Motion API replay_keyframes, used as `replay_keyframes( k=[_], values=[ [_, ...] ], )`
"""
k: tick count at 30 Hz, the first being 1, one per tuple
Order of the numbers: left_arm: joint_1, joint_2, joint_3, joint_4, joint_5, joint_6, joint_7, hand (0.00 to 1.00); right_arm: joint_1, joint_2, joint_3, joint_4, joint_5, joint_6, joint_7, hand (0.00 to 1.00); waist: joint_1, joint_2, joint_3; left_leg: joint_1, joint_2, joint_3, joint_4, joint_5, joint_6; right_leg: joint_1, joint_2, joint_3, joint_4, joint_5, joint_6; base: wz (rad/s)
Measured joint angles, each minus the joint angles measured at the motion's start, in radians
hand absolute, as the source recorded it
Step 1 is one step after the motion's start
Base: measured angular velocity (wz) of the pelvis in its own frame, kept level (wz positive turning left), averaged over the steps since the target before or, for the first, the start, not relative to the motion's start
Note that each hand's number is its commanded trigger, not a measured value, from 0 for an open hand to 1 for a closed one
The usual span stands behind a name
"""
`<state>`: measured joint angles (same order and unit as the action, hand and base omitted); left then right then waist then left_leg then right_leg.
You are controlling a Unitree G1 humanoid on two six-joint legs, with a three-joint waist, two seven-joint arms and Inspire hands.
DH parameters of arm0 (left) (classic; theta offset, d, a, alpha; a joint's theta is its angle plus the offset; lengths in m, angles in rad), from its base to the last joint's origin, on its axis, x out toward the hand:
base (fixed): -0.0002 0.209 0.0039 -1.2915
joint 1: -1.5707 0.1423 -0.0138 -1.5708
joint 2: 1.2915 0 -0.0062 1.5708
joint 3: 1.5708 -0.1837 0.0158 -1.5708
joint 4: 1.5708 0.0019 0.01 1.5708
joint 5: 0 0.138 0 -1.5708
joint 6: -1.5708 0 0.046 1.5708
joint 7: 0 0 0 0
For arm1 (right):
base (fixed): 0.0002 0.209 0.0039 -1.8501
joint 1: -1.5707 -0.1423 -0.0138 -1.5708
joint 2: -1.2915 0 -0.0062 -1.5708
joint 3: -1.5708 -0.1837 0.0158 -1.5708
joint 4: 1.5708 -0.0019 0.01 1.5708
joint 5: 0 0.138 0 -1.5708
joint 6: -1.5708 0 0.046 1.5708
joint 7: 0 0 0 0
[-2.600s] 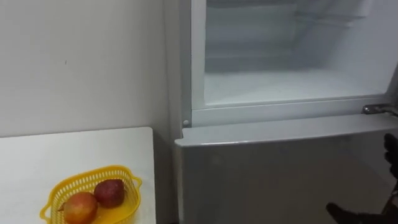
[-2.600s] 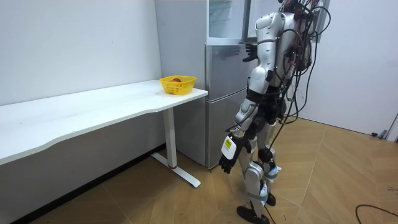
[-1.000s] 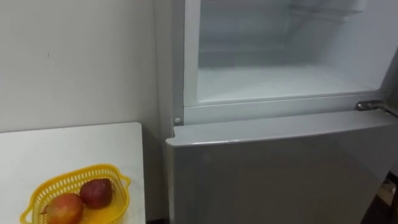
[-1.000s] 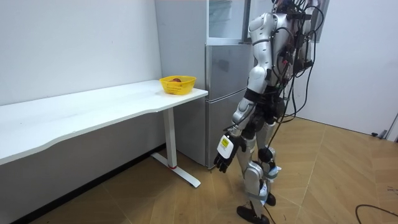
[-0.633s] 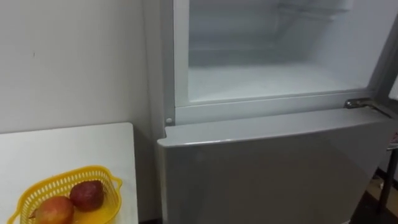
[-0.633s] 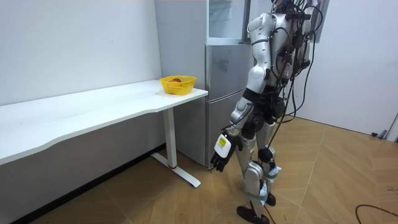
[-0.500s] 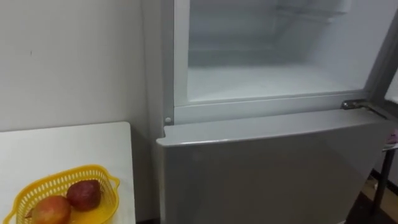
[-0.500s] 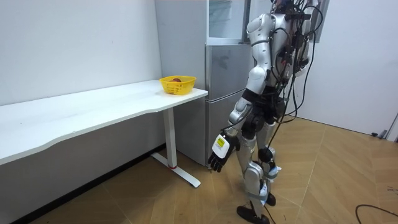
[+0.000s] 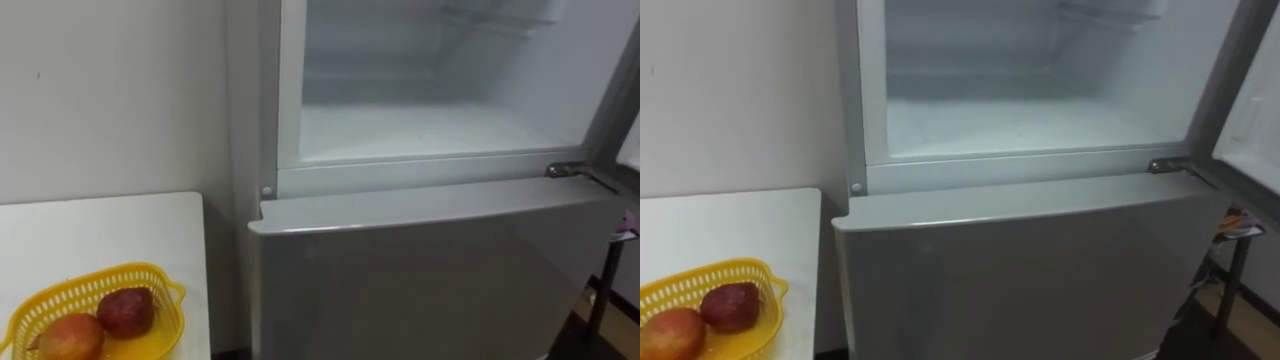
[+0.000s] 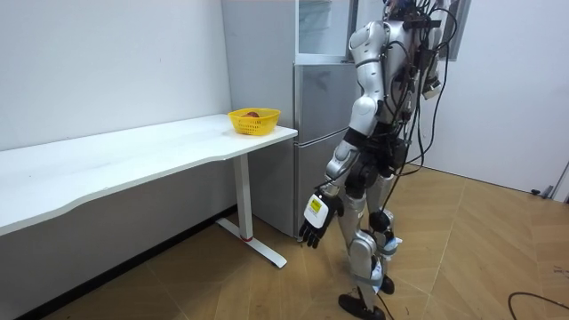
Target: Retrieve from the upper fridge
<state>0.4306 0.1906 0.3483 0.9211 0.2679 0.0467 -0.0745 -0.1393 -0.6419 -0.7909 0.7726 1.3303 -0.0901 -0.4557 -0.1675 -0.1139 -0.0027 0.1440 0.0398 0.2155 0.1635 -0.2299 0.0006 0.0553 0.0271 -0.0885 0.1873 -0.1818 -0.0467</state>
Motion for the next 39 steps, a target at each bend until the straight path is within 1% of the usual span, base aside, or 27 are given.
replay_keyframes(
  k=[1, 3, 5, 10, 12, 13, 14, 15, 16, 18, 19, 20, 22, 24, 25, 26, 27, 28, 29, 30, 31, 32, 34, 35, 37, 38, 39],
  values=[
    [0.000, 0.000, 0.001, -0.003, 0.000, 0.000, 0.002, 0.00, -0.002, -0.010, 0.000, 0.000, -0.001, 0.004, 0.000, 0.00, 0.000, -0.002, -0.0005, 0.000, 0.000, 0.000, 0.000, 0.000, 0.000, 0.000, 0.000, 0.000, 0.000, 0.000, 0.000, 0.00],
    [0.000, 0.002, 0.002, -0.003, 0.001, 0.001, 0.007, 0.00, -0.027, -0.046, 0.001, 0.000, -0.007, 0.007, 0.000, 0.00, -0.001, -0.008, 0.0004, 0.000, 0.000, 0.000, 0.000, 0.000, 0.000, -0.001, 0.001, 0.001, 0.000, 0.000, 0.000, 0.00],
    [0.000, 0.003, 0.002, -0.002, 0.000, 0.001, 0.007, 0.00, -0.030, -0.049, 0.012, 0.002, -0.033, 0.005, 0.020, 0.00, -0.002, -0.013, 0.0021, 0.000, 0.000, -0.001, 0.000, 0.000, 0.000, -0.003, 0.001, -0.001, 0.000, 0.000, 0.000, 0.00],
    [-0.001, 0.010, 0.002, 0.004, -0.001, -0.005, 0.006, 0.00, -0.030, -0.049, 0.045, -0.024, -0.066, 0.013, 0.008, 0.00, -0.004, -0.014, 0.0023, 0.002, -0.001, 0.002, 0.000, 0.000, 0.000, -0.007, 0.007, 0.006, 0.004, 0.000, 0.000, -0.05],
    [0.001, 0.005, 0.016, 0.004, 0.001, -0.005, 0.004, 0.00, -0.030, -0.048, 0.088, -0.067, -0.172, 0.029, 0.001, 0.00, -0.017, -0.011, 0.0021, 0.001, -0.001, 0.005, 0.000, 0.000, 0.000, -0.015, 0.006, 0.006, 0.016, -0.002, -0.001, -0.11],
    [0.001, 0.002, 0.022, 0.005, 0.001, -0.006, 0.004, 0.00, -0.030, -0.048, 0.106, -0.087, -0.204, 0.031, -0.002, 0.00, -0.019, -0.009, 0.0037, 0.000, -0.001, 0.005, 0.000, 0.000, 0.000, -0.022, 0.005, 0.007, 0.023, -0.005, -0.003, -0.20],
    [0.000, -0.002, 0.024, 0.008, 0.001, -0.007, 0.004, 0.00, -0.029, -0.047, 0.145, -0.143, -0.277, 0.042, -0.013, 0.00, -0.025, -0.003, 0.0078, -0.002, -0.002, 0.005, 0.000, 0.000, 0.000, -0.026, 0.006, 0.014, 0.041, -0.007, -0.004, -0.33],
    [-0.001, -0.003, 0.024, 0.010, 0.001, -0.010, 0.004, 0.00, -0.024, -0.045, 0.193, -0.210, -0.350, 0.057, -0.022, 0.00, -0.027, 0.003, 0.0076, -0.004, -0.002, 0.005, 0.000, 0.001, -0.002, -0.042, 0.007, 0.030, 0.062, -0.010, -0.006, -0.36],
    [-0.001, -0.003, 0.024, 0.011, 0.002, -0.012, 0.004, 0.00, -0.022, -0.043, 0.217, -0.244, -0.372, 0.064, -0.022, 0.00, -0.027, 0.006, 0.0069, -0.004, -0.003, 0.005, 0.000, 0.002, -0.002, -0.048, 0.008, 0.035, 0.072, -0.012, -0.007, -0.30],
    [-0.008, -0.006, 0.024, 0.018, 0.005, -0.035, 0.004, 0.00, 0.024, -0.032, 0.278, -0.395, -0.459, 0.102, -0.022, 0.00, -0.029, 0.017, 0.0082, 0.005, -0.002, 0.008, 0.000, 0.005, -0.007, -0.051, 0.010, 0.038, 0.076, -0.012, -0.009, -0.08],
    [-0.007, -0.006, 0.024, 0.021, 0.005, -0.043, 0.004, 0.00, 0.039, -0.024, 0.287, -0.436, -0.471, 0.108, -0.022, 0.00, -0.028, 0.019, 0.0090, 0.007, -0.001, 0.008, 0.000, 0.006, -0.008, -0.051, 0.010, 0.039, 0.077, -0.012, -0.010, 0.00],
    [-0.007, -0.009, 0.024, 0.025, 0.006, -0.049, 0.004, 0.00, 0.065, -0.011, 0.310, -0.516, -0.480, 0.115, -0.023, 0.00, -0.022, 0.023, 0.0112, 0.008, -0.001, 0.008, 0.001, 0.007, -0.009, -0.054, 0.009, 0.042, 0.088, -0.016, -0.014, -0.04],
    [-0.009, -0.013, 0.022, 0.047, 0.008, -0.062, 0.005, 0.00, 0.074, 0.010, 0.351, -0.596, -0.502, 0.115, -0.020, 0.00, -0.020, 0.027, 0.0139, 0.004, 0.000, 0.001, 0.005, 0.008, -0.011, -0.062, 0.008, 0.043, 0.096, -0.019, -0.015, 0.03],
    [-0.010, -0.014, 0.013, 0.066, 0.007, -0.080, 0.007, 0.00, 0.080, 0.039, 0.373, -0.675, -0.595, 0.115, -0.022, 0.00, -0.016, 0.027, 0.0143, -0.015, 0.001, -0.003, 0.016, 0.009, -0.013, -0.078, 0.008, 0.038, 0.101, -0.025, -0.009, 0.17],
    [-0.010, -0.014, 0.009, 0.072, 0.006, -0.082, 0.007, 0.00, 0.080, 0.040, 0.379, -0.692, -0.628, 0.115, -0.021, 0.00, -0.013, 0.027, 0.0143, -0.020, 0.001, -0.003, 0.018, 0.009, -0.014, -0.083, 0.008, 0.037, 0.104, -0.025, -0.009, 0.14],
    [-0.009, -0.014, 0.001, 0.081, 0.005, -0.081, 0.012, 0.00, 0.080, 0.042, 0.379, -0.724, -0.680, 0.115, -0.020, 0.00, -0.004, 0.028, 0.0145, -0.029, 0.002, -0.008, 0.022, 0.010, -0.015, -0.088, 0.007, 0.030, 0.105, -0.020, -0.017, 0.05],
    [-0.008, -0.015, -0.010, 0.081, 0.008, -0.081, 0.025, 0.00, 0.080, 0.044, 0.379, -0.755, -0.742, 0.113, -0.022, 0.00, 0.011, 0.027, 0.0145, -0.029, 0.003, -0.014, 0.023, 0.011, -0.016, -0.088, 0.006, 0.029, 0.104, -0.018, -0.021, 0.05],
    [-0.008, -0.015, -0.012, 0.081, 0.008, -0.081, 0.026, 0.00, 0.080, 0.044, 0.376, -0.779, -0.759, 0.113, -0.022, 0.00, 0.019, 0.025, 0.0140, -0.027, 0.004, -0.015, 0.023, 0.011, -0.017, -0.086, 0.007, 0.028, 0.104, -0.017, -0.022, 0.05],
    [-0.009, -0.014, -0.021, 0.083, 0.006, -0.081, 0.027, 0.00, 0.080, 0.044, 0.375, -0.848, -0.799, 0.112, -0.020, 0.00, 0.034, 0.021, 0.0148, -0.018, 0.006, -0.016, 0.023, 0.012, -0.018, -0.073, 0.008, 0.020, 0.100, -0.015, -0.025, 0.13],
    [-0.008, -0.013, -0.035, 0.086, 0.004, -0.081, 0.029, 0.00, 0.080, 0.044, 0.375, -0.900, -0.826, 0.098, -0.014, 0.00, 0.044, 0.016, 0.0137, -0.009, 0.009, -0.027, 0.024, 0.012, -0.018, -0.051, 0.008, 0.009, 0.083, -0.014, -0.027, 0.20],
    [-0.008, -0.012, -0.041, 0.086, 0.004, -0.081, 0.029, 0.00, 0.080, 0.044, 0.375, -0.915, -0.838, 0.091, -0.008, 0.00, 0.046, 0.012, 0.0117, -0.008, 0.010, -0.031, 0.025, 0.012, -0.018, -0.041, 0.008, 0.005, 0.075, -0.013, -0.028, 0.26],
    [-0.010, -0.011, -0.063, 0.086, 0.003, -0.081, 0.029, 0.00, 0.080, 0.044, 0.371, -0.941, -0.844, 0.077, 0.005, 0.00, 0.052, 0.004, 0.0065, -0.005, 0.012, -0.031, 0.026, 0.012, -0.018, -0.032, 0.010, 0.002, 0.063, -0.012, -0.028, 0.17],
    [-0.016, -0.012, -0.094, 0.086, 0.003, -0.081, 0.026, 0.00, 0.080, 0.045, 0.370, -0.965, -0.846, 0.061, 0.035, 0.00, 0.068, 0.001, 0.0049, -0.006, 0.016, -0.031, 0.026, 0.012, -0.019, -0.027, 0.012, -0.003, 0.054, -0.007, -0.032, 0.06],
    [-0.022, -0.012, -0.106, 0.088, 0.004, -0.081, 0.025, 0.00, 0.080, 0.047, 0.371, -0.986, -0.848, 0.058, 0.054, 0.00, 0.071, 0.000, 0.0065, -0.007, 0.017, -0.033, 0.026, 0.012, -0.019, -0.020, 0.012, -0.010, 0.045, -0.005, -0.033, 0.08],
    [-0.031, -0.011, -0.122, 0.092, 0.003, -0.081, 0.026, 0.00, 0.081, 0.047, 0.372, -1.014, -0.856, 0.046, 0.067, 0.00, 0.087, -0.002, 0.0062, -0.007, 0.018, -0.033, 0.026, 0.012, -0.019, -0.017, 0.012, -0.013, 0.037, -0.002, -0.033, 0.07],
    [-0.035, -0.011, -0.128, 0.092, 0.003, -0.081, 0.026, 0.00, 0.081, 0.047, 0.375, -1.029, -0.860, 0.025, 0.070, 0.00, 0.096, -0.002, 0.0068, -0.007, 0.018, -0.034, 0.026, 0.012, -0.019, -0.011, 0.012, -0.017, 0.030, 0.000, -0.033, 0.07],
    [-0.036, -0.011, -0.131, 0.093, 0.002, -0.081, 0.028, 0.00, 0.081, 0.047, 0.376, -1.033, -0.866, 0.014, 0.073, 0.00, 0.097, -0.002, 0.0076, -0.006, 0.018, -0.035, 0.025, 0.012, -0.019, -0.006, 0.011, -0.023, 0.027, 0.000, -0.033, 0.19]
  ],
)
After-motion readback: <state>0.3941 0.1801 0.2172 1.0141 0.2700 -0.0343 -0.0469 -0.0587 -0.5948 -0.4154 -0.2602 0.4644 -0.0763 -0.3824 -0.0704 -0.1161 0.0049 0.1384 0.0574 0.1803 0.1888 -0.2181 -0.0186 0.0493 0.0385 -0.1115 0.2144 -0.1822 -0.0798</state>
